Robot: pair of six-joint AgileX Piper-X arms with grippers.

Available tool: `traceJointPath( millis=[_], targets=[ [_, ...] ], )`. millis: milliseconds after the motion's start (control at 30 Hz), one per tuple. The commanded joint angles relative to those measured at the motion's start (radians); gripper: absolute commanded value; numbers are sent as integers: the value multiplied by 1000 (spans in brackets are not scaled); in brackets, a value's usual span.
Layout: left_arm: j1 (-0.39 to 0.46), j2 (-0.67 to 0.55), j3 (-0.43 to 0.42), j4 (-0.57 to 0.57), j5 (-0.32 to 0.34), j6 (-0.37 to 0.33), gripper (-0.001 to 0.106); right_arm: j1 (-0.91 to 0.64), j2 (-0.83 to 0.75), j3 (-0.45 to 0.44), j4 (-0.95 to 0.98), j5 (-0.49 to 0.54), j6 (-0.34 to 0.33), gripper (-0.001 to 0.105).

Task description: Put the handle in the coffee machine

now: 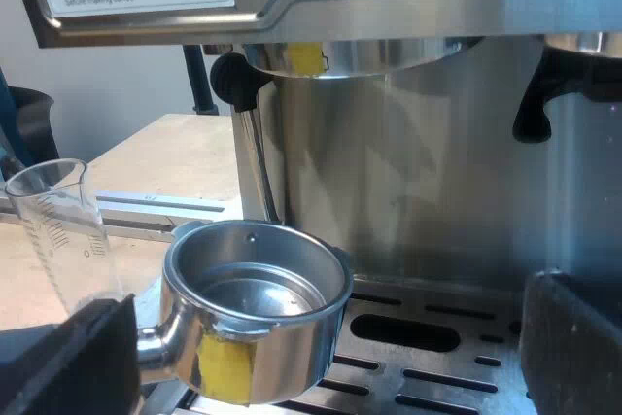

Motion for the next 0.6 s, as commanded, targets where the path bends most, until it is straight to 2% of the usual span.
traceJointPath(
  millis=[33, 400, 600],
  targets=[
    [-5, -9, -16, -34, 23, -10, 0, 0, -2, -6, -13, 9, -8, 80],
    [-5, -9, -16, -35, 27, -30, 0, 0, -2, -6, -13, 9, -8, 80],
    [-5, -9, -16, -35, 60, 61, 0, 0, -2, -6, -13, 9, -8, 80]
  ],
)
